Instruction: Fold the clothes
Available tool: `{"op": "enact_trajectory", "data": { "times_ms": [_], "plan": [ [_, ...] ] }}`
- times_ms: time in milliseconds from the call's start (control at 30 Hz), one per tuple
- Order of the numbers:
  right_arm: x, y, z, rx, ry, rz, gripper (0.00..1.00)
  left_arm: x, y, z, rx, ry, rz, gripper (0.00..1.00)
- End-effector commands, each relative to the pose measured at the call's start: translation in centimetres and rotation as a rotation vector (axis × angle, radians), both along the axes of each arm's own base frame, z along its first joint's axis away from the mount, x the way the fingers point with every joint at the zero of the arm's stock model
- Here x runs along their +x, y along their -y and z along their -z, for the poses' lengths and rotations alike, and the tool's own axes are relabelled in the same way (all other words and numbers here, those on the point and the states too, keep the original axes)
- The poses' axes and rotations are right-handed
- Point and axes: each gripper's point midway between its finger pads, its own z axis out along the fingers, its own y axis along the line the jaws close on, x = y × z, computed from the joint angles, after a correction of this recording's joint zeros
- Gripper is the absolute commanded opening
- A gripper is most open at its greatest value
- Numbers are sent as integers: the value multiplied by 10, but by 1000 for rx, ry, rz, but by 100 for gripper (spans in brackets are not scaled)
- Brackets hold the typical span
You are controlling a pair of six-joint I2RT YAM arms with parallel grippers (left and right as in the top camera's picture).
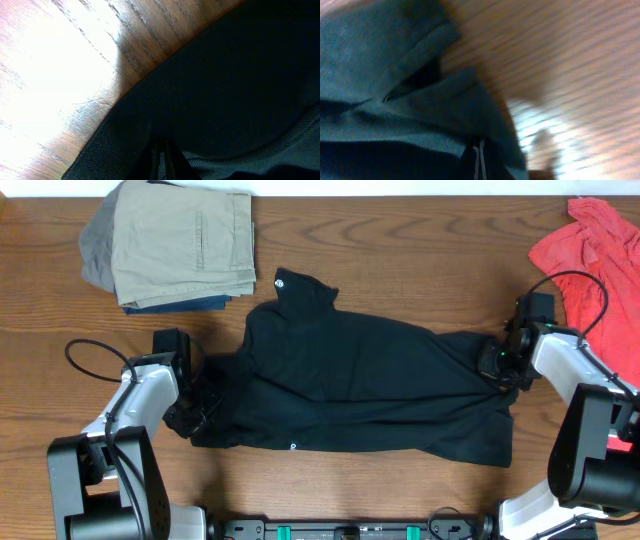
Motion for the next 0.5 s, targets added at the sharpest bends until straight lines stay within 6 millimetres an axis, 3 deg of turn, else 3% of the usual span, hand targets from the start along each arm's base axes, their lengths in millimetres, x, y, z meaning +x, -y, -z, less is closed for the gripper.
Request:
{"op": "enact_trajectory", "data": {
  "times_ms": [0, 267, 467],
  "plan": [
    [-1, 35, 1, -93, -11, 97, 1, -12, -3, 4, 16, -34, 50, 7],
    [12, 61, -24, -62, 21, 153, 1, -1, 15, -17, -67, 77, 140, 6],
    [29, 59, -61, -28, 41, 141, 2, 12, 34, -65, -41, 278, 232, 6]
  ]
}}
